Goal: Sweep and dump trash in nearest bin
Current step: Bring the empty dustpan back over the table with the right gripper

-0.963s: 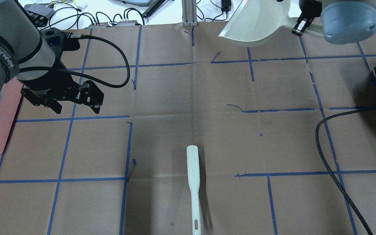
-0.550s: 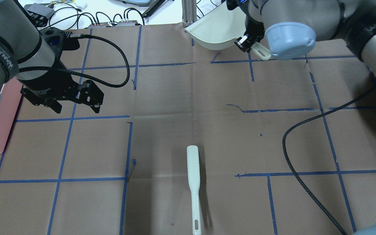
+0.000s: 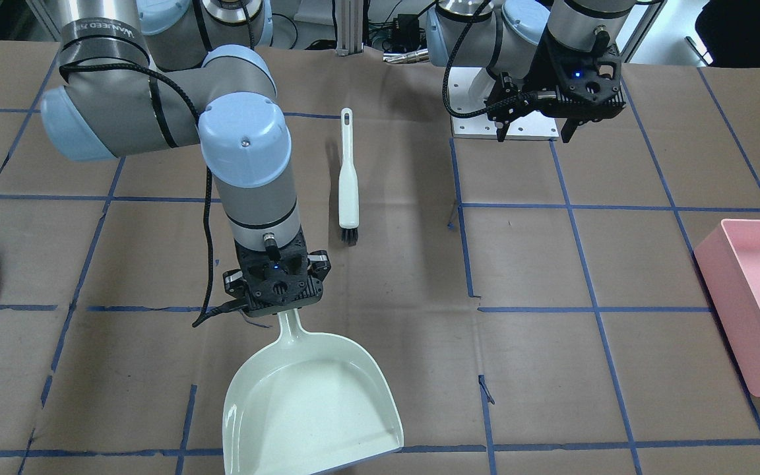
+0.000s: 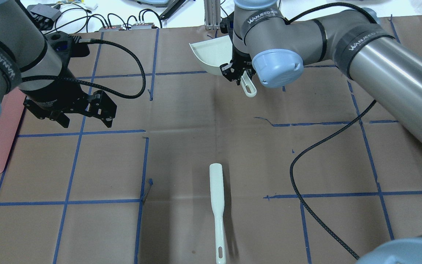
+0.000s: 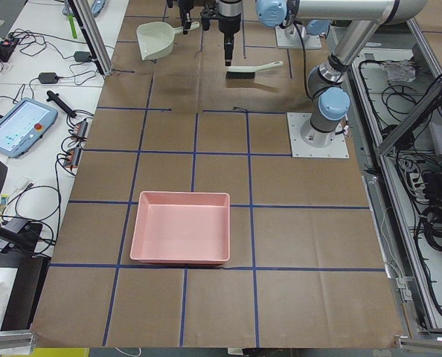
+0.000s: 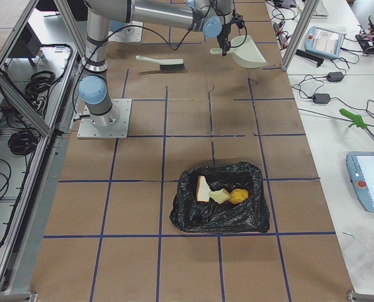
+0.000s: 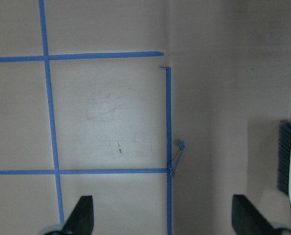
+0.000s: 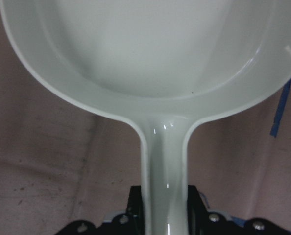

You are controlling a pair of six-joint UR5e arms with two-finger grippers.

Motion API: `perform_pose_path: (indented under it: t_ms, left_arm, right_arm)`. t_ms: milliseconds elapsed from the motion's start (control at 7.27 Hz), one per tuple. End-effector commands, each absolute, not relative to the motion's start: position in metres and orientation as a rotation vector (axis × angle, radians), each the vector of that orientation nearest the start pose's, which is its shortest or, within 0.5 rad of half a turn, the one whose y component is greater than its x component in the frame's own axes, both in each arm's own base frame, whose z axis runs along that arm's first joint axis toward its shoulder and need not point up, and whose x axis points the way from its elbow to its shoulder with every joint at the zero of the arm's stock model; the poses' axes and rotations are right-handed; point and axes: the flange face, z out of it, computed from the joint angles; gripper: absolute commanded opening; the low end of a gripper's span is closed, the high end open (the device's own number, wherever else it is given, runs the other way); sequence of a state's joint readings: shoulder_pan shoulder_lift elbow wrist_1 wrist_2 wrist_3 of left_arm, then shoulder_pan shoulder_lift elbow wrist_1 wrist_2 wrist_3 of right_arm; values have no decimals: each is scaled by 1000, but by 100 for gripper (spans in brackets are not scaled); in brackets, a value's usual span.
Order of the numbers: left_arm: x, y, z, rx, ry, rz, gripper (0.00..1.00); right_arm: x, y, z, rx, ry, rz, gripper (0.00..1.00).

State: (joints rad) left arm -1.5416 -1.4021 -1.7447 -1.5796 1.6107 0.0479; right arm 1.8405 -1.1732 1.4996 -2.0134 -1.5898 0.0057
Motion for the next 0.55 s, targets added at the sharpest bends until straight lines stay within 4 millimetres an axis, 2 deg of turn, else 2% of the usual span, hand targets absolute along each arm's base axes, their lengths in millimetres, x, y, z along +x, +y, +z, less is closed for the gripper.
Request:
perform_pose_path:
  t_ms: [0,138,275,413]
  left_arm:
    - [-117,-423,478,27,3101,26,99]
    - [-117,-424,477,27,3101,29,99]
    - [-117,-424,476,27,3101,29,99]
    - [-117,-425,476,27,3101,31,99]
  right_arm:
    - [335,-576,305,-326,3111,-55,2]
    - [345,-573,292,-298,3119,-24,2]
    - [354,-570,282,-162,3128,-6,2]
    - [363,-567,275,-147,3134,2,2]
